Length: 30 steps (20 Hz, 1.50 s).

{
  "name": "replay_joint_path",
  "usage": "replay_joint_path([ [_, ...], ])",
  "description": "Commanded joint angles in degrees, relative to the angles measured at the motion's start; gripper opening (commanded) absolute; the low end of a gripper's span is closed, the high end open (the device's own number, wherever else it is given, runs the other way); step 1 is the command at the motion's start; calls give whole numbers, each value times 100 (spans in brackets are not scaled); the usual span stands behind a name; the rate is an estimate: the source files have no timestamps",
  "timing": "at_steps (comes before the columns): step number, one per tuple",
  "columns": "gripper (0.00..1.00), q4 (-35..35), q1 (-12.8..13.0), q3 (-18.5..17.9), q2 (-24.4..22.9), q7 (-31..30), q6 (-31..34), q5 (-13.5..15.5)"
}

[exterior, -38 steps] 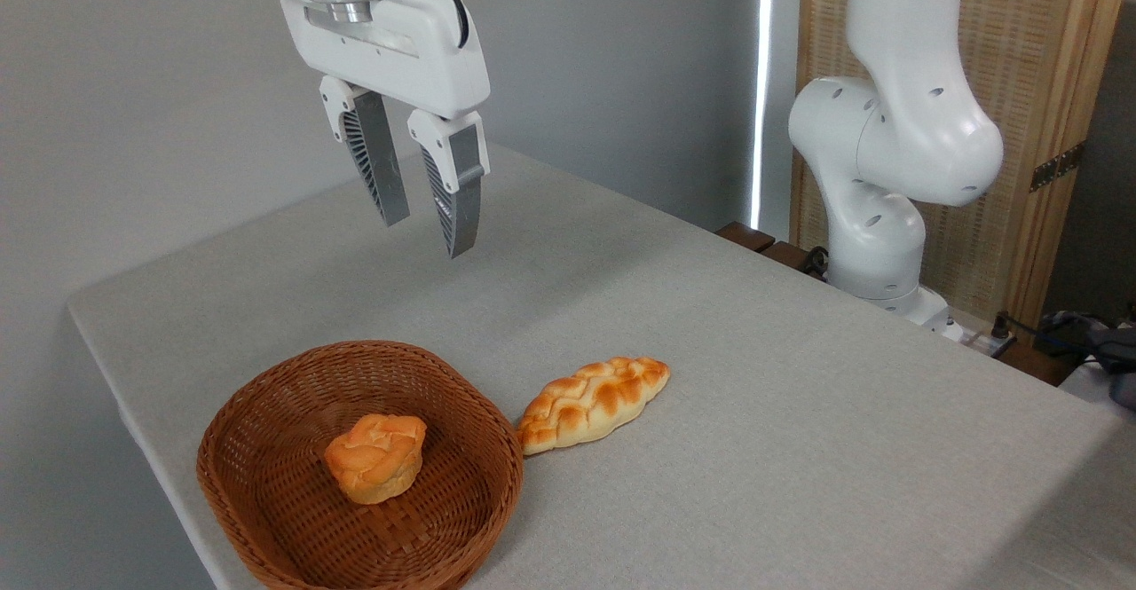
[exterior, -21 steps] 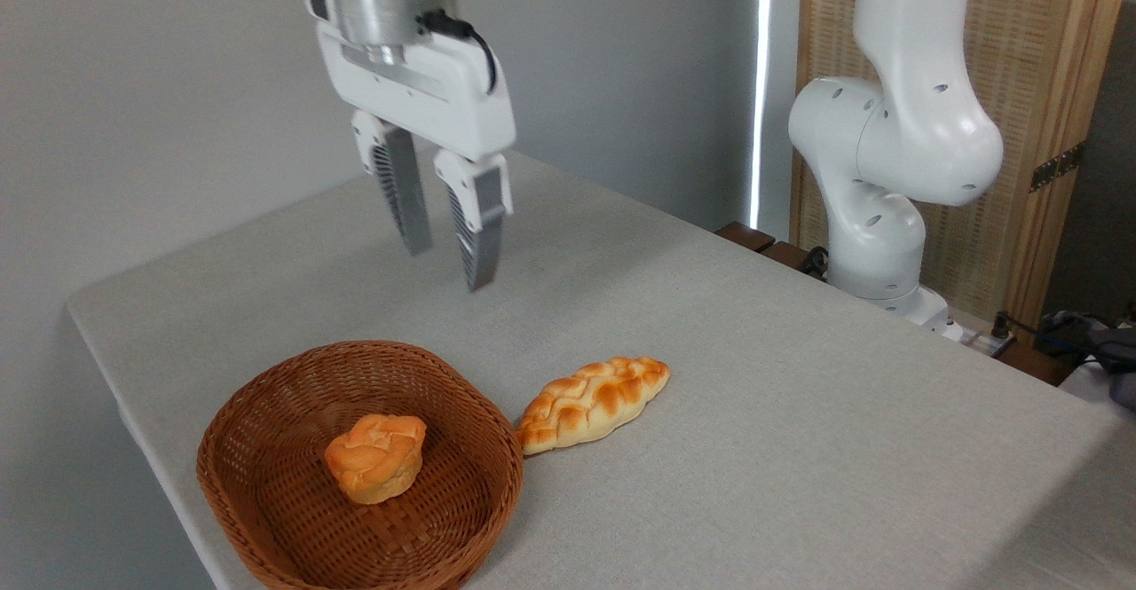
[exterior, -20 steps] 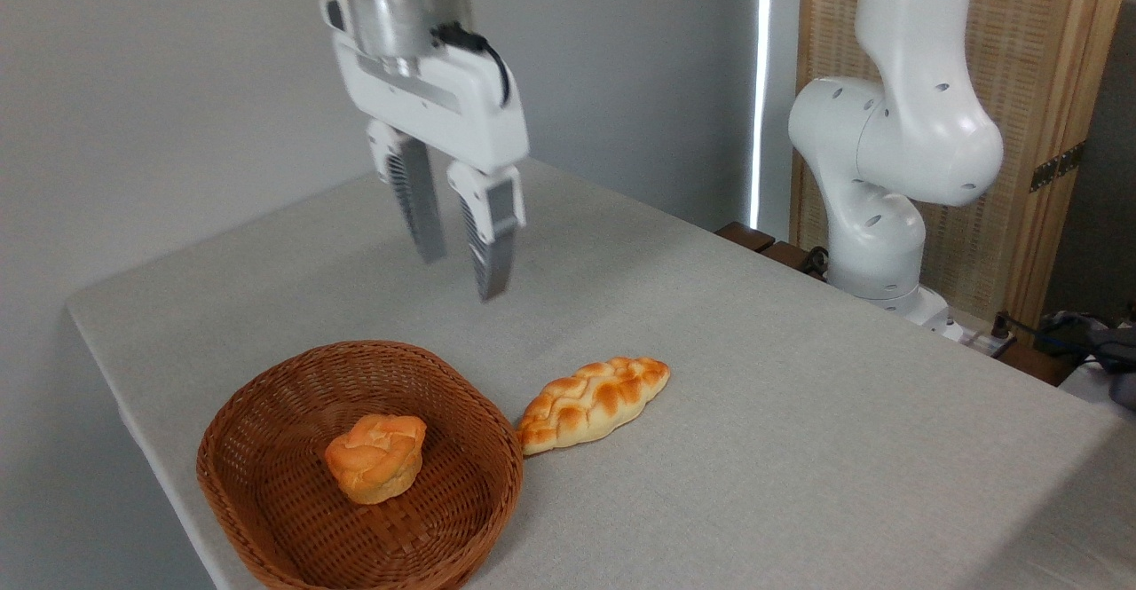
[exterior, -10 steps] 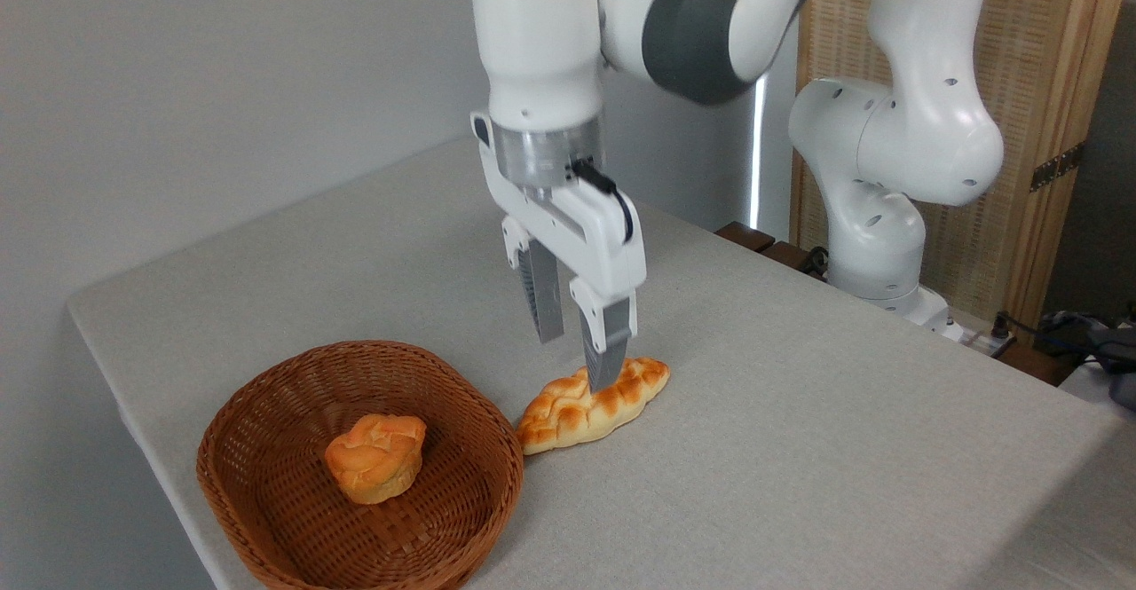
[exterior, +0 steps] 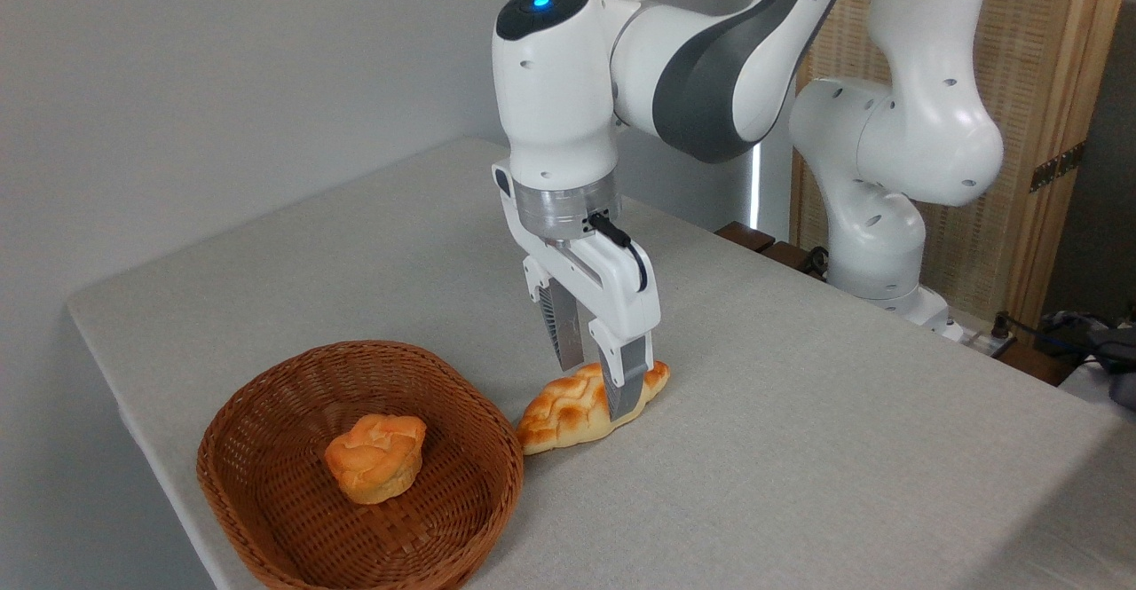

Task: Put bread into the basket
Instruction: 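Close the gripper around the middle of the braided roll, then lift the braided roll and carry it over the wicker basket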

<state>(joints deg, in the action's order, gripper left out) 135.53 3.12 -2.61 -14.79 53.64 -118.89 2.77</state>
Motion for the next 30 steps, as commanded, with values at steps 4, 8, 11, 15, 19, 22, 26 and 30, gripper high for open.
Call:
replay_joint_path([
  [4, 50, 202, 101, -46, 117, 94, -442, -4],
  [8, 34, 202, 101, -46, 117, 103, -442, -4],
  [11, 34, 202, 101, -46, 117, 103, -434, -4],
  [15, 34, 158, 101, -46, 65, 103, -364, -4],
  [19, 34, -779, 101, -38, 3, 103, 959, -4],
  [22, 34, -1773, 101, -46, 441, 77, 1569, 127],
  [26, 34, -3205, 40, -55, 1486, 24, 1579, 663],
  [30, 35, -4086, 31, -46, 2322, -29, 1413, 708],
])
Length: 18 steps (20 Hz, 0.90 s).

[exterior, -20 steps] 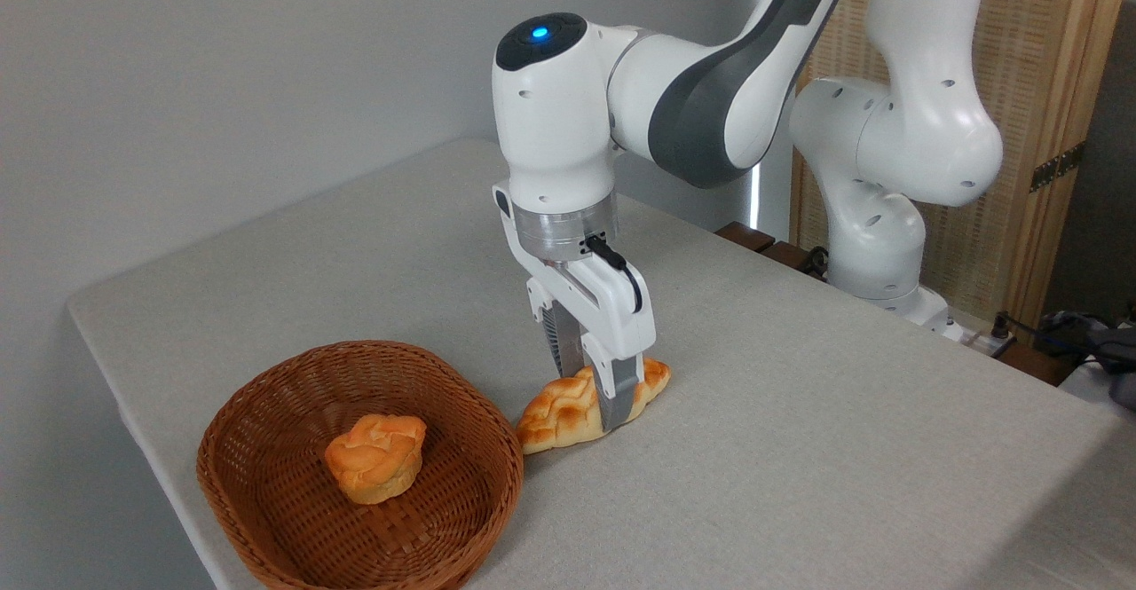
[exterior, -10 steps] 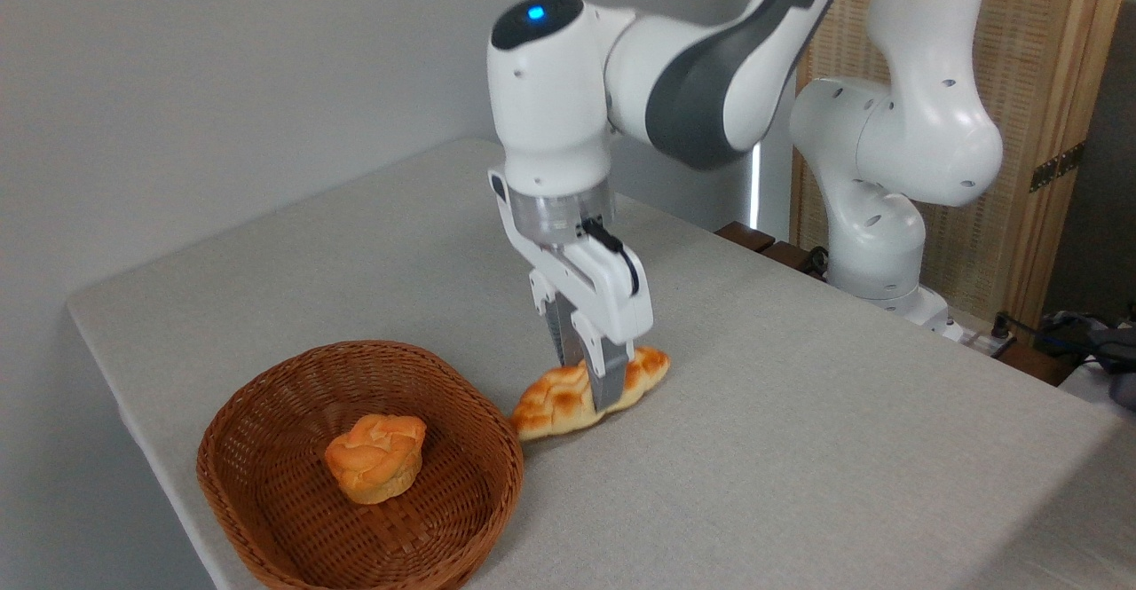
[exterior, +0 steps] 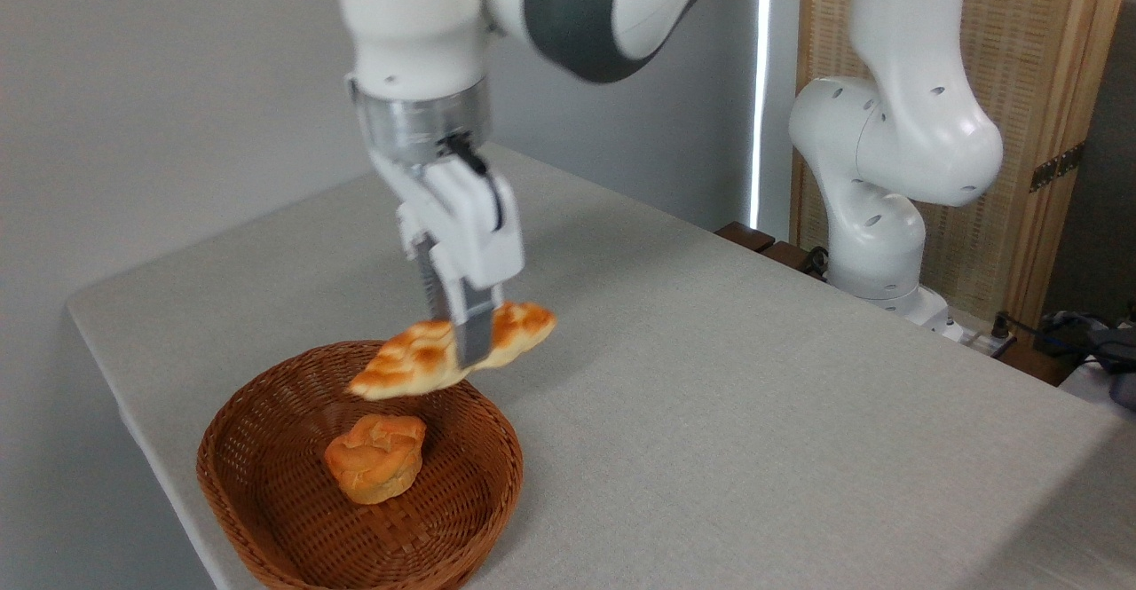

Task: Put bread into the basket
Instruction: 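Lift the braided roll and carry it over the wicker basket, then lower the roll into the basket and open the gripper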

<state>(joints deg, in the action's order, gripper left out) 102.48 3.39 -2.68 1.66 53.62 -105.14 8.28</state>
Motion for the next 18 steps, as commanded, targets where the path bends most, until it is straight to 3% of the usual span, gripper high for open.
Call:
replay_joint_path([
  [1, 37, -817, 4, -40, 739, -36, -128, 165],
  [5, 47, -817, 4, 30, 924, -263, -831, 508],
  [6, 54, -817, 4, 39, 968, -369, -1006, 526],
  [8, 100, -809, 4, 187, 1029, -684, -1157, 482],
  [9, 100, -809, 4, 232, 1064, -912, -1184, 465],
  [18, 100, -800, 12, 241, 1073, -915, -1210, 447],
])
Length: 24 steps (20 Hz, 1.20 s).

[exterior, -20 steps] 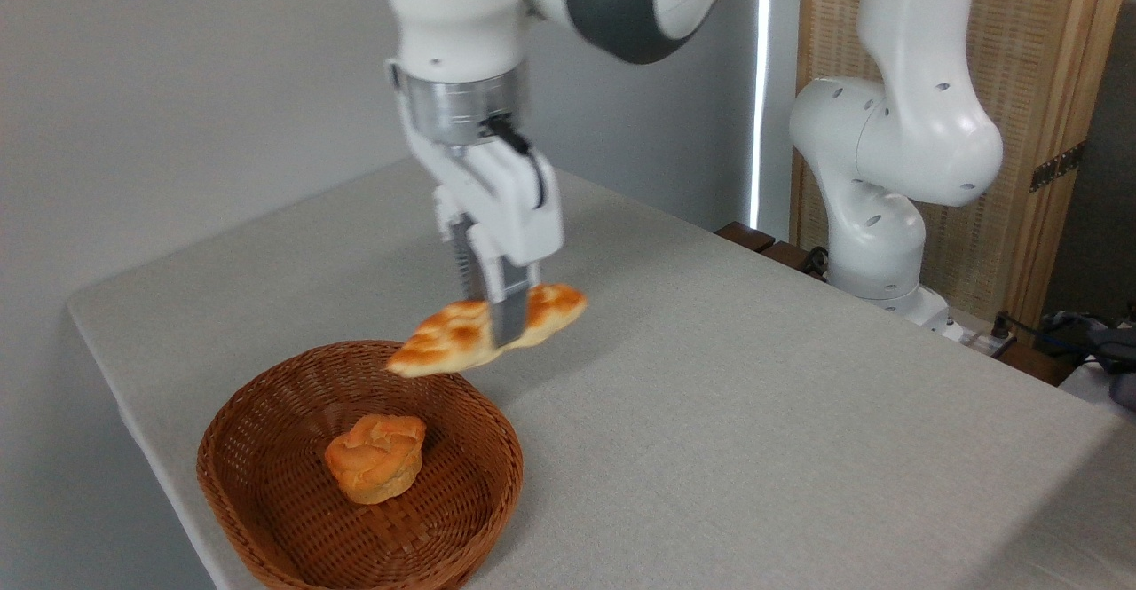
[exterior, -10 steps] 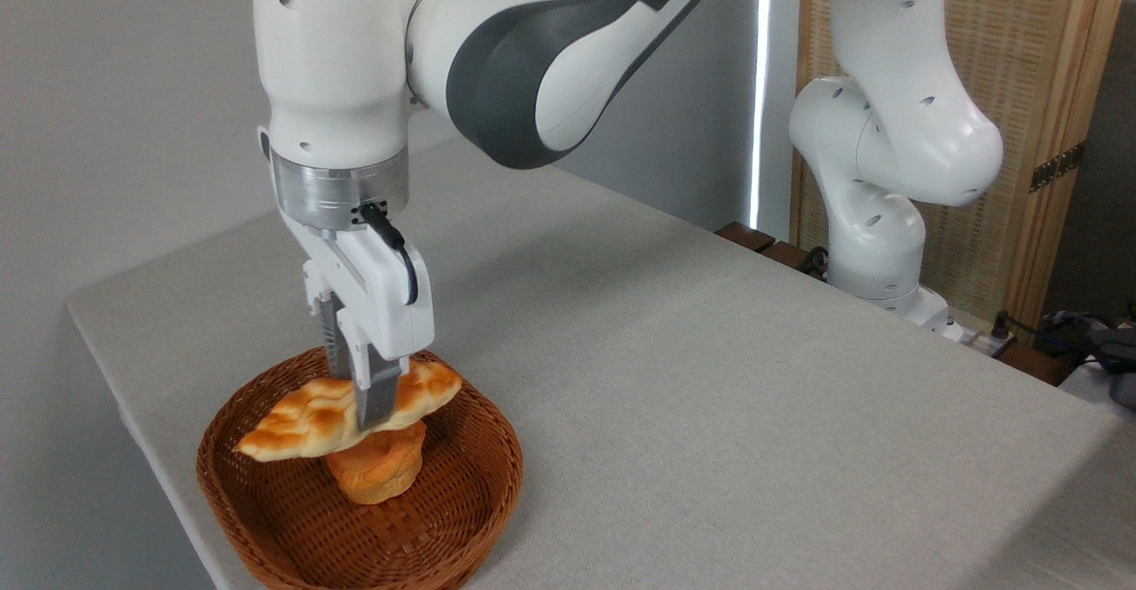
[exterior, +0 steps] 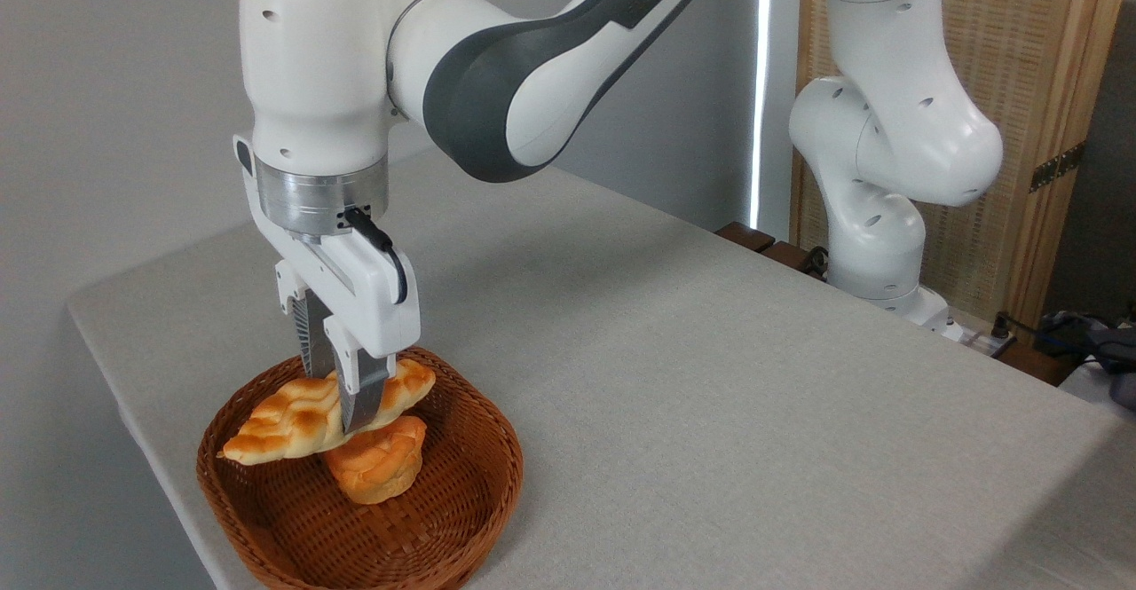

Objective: Put bread into the basket

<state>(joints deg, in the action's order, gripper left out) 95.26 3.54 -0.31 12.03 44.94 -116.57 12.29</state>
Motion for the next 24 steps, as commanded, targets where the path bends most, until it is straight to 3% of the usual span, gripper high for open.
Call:
replay_joint_path([
  [1, 100, -78, -3, 5, 36, -47, -67, 45],
  [13, 100, -78, -3, 5, 1, -64, -6, 45],
  [16, 100, -87, -3, 5, -279, -99, 195, -112],
  [18, 100, -87, -3, 5, -639, -100, 764, -306],
  [21, 100, -87, -20, -13, -1245, -117, 1880, -333],
  [24, 100, -95, -20, -48, -1563, -222, 2804, -464],
])
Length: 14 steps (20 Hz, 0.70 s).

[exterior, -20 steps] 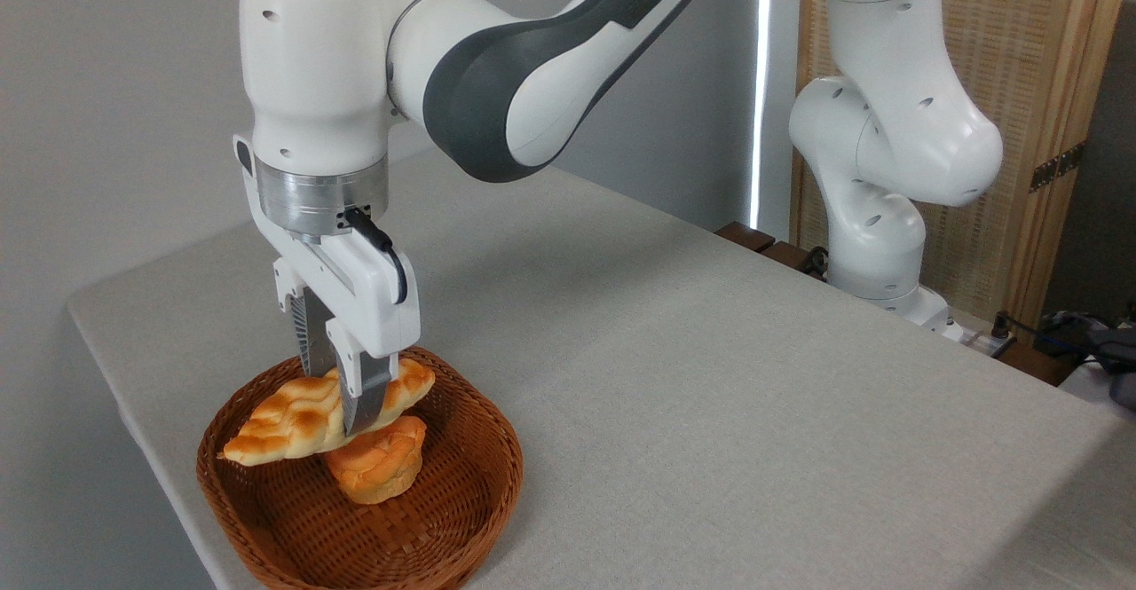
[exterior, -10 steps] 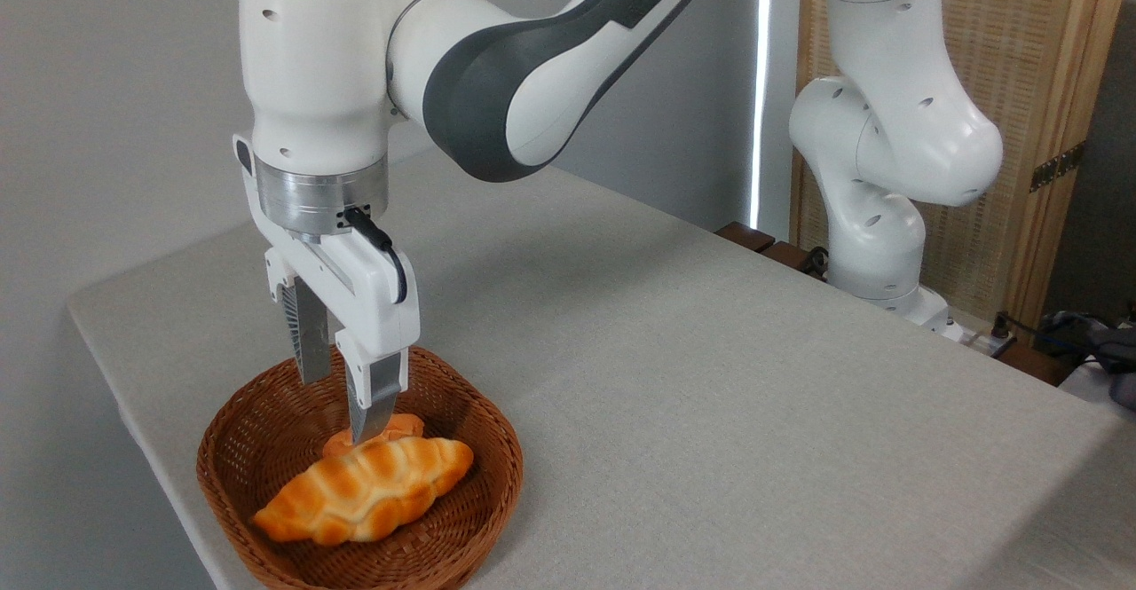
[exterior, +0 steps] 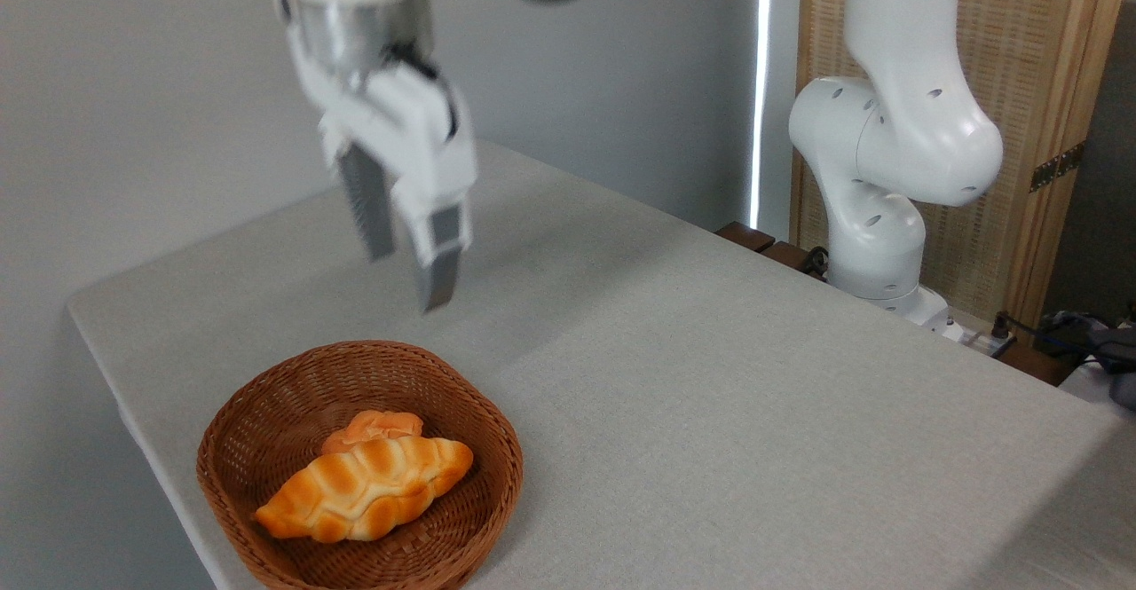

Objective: Put bread into the basket

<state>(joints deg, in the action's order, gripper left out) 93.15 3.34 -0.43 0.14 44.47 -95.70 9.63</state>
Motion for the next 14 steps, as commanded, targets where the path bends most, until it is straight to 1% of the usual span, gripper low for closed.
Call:
replay_joint_path([
  [1, 100, 116, 0, 34, -374, -315, 885, -398],
  [2, 100, 116, 9, 147, -374, -569, 895, -618],
  [3, 100, 116, 9, 366, -357, -832, 887, -846],
  [4, 100, 124, 9, 429, -348, -913, 852, -1058],
  [5, 100, 124, 9, 430, -348, -905, 799, -1103],
  [11, 100, 159, 9, 333, -339, -887, 219, -1077],
  [14, 100, 177, 9, 307, -330, -887, 192, -1077],
])
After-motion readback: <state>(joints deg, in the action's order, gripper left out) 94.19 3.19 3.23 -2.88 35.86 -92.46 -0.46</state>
